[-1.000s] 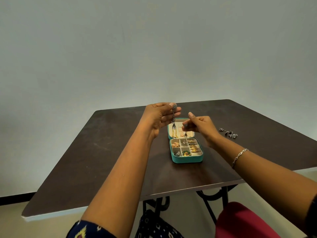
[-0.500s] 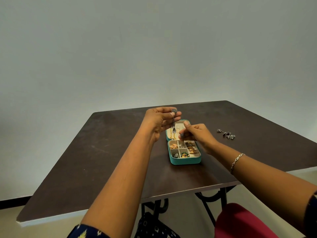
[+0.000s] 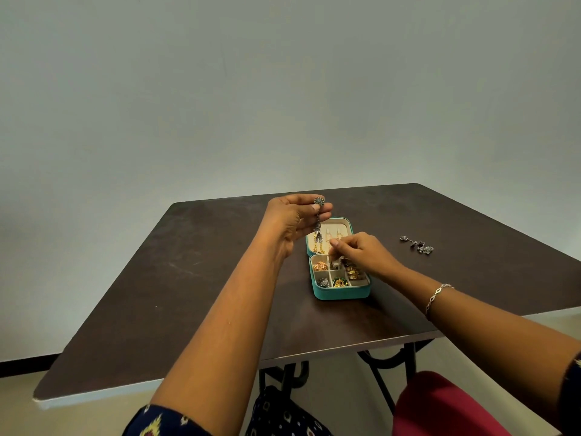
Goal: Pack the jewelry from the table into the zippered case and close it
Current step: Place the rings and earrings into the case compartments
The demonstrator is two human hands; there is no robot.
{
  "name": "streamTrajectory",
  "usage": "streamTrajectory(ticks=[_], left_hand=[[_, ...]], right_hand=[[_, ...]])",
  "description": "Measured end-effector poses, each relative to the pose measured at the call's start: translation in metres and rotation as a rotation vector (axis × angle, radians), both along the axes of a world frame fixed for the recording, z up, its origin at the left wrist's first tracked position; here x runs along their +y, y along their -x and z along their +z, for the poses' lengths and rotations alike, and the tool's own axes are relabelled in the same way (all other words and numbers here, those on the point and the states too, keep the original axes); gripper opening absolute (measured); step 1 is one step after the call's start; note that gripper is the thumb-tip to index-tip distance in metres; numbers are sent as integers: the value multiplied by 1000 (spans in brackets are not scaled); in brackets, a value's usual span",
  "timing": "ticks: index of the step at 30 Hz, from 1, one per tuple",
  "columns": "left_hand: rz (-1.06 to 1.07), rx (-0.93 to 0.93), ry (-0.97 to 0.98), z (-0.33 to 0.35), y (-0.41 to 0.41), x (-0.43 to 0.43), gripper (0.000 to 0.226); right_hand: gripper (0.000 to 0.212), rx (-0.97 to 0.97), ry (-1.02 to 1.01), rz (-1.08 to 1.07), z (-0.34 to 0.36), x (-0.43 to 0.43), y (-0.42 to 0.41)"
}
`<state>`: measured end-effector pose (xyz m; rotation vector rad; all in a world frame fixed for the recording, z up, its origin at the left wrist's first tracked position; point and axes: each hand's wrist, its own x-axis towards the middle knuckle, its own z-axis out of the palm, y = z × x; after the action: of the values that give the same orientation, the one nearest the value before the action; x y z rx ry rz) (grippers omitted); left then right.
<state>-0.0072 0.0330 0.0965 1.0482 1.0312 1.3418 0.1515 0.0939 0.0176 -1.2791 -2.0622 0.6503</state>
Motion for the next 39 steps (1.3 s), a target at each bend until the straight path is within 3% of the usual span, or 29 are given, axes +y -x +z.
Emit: streamTrajectory(ticks=[7,15,26,39], left_hand=[[6,-3,9,1,0,-1,18],[16,52,4,-3,0,-2,17],[48,97,3,-9,3,-2,12],[39,317,-7,-8,-3,0,26]], right_hand=[[29,31,-124,-80,-4,2,-9],[27,112,-74,40,-1,-2,-3],[12,494,-146,118,32,-15,11],[11,475,-57,157,47,-17,16]])
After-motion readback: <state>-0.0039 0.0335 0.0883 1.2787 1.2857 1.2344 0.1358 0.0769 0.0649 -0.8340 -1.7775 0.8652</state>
